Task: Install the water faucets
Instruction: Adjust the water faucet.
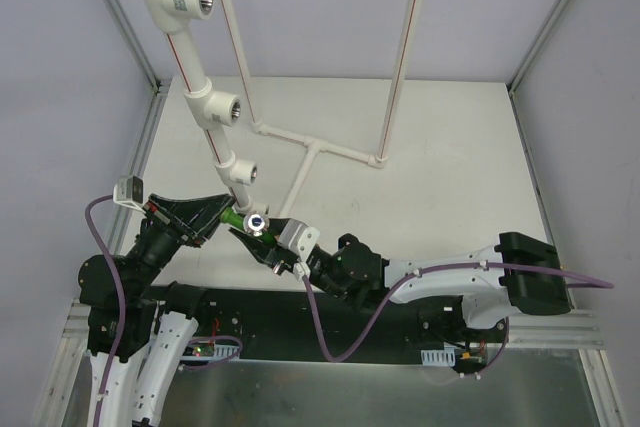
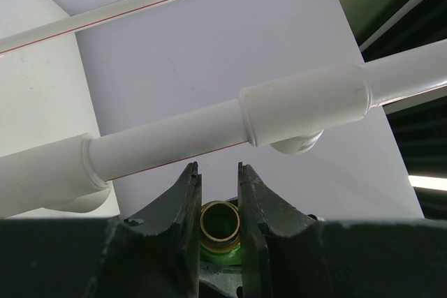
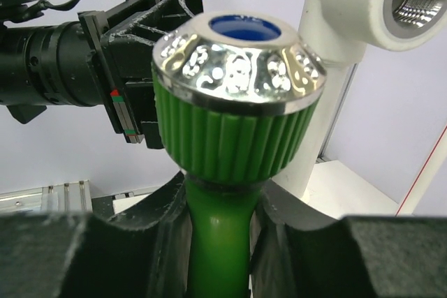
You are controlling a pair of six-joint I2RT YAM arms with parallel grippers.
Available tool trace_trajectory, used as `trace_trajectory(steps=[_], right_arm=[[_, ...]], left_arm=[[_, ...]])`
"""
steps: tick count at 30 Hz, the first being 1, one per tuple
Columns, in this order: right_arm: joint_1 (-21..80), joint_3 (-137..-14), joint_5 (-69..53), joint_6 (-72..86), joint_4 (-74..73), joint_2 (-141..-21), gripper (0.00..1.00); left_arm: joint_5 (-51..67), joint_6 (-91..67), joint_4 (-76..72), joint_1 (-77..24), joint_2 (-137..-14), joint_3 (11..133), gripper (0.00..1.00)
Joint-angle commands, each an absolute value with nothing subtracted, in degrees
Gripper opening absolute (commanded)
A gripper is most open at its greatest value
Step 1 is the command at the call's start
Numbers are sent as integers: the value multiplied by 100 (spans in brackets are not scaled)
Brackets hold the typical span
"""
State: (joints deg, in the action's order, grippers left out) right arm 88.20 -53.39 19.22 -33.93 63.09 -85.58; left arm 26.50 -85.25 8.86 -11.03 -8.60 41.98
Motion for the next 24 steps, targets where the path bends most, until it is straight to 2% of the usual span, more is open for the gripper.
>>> trace_trajectory(steps=[1, 6, 9, 12, 15, 19, 24], right_arm=[[8807, -5546, 1784, -3331, 6328, -8455, 0], [8807, -5502, 1846, -3322, 6223, -8411, 0], [8807, -5450, 1846, -3296, 6214, -8359, 0], [8807, -5388, 1872, -3243, 6179, -8306, 0], [8807, -5370, 1863, -3173, 6082, -8236, 0], [8824, -5291, 1855, -2971, 5880, -8069, 0], [8912, -4835, 1872, -2655, 5337, -7323, 0]], left_arm=[[2944, -8833, 519, -1090, -870, 4228, 0], [2953, -8859, 510, -1090, -879, 4184, 1], [2944, -8833, 519, -1081, -870, 4157, 27], [2918, -8807, 510, -1081, -861, 4149, 42], [2927, -8772, 519, -1090, -879, 4140, 47], [2918, -8701, 527, -1090, -896, 4166, 58], [3207, -8062, 641, -1090, -1203, 4402, 64]])
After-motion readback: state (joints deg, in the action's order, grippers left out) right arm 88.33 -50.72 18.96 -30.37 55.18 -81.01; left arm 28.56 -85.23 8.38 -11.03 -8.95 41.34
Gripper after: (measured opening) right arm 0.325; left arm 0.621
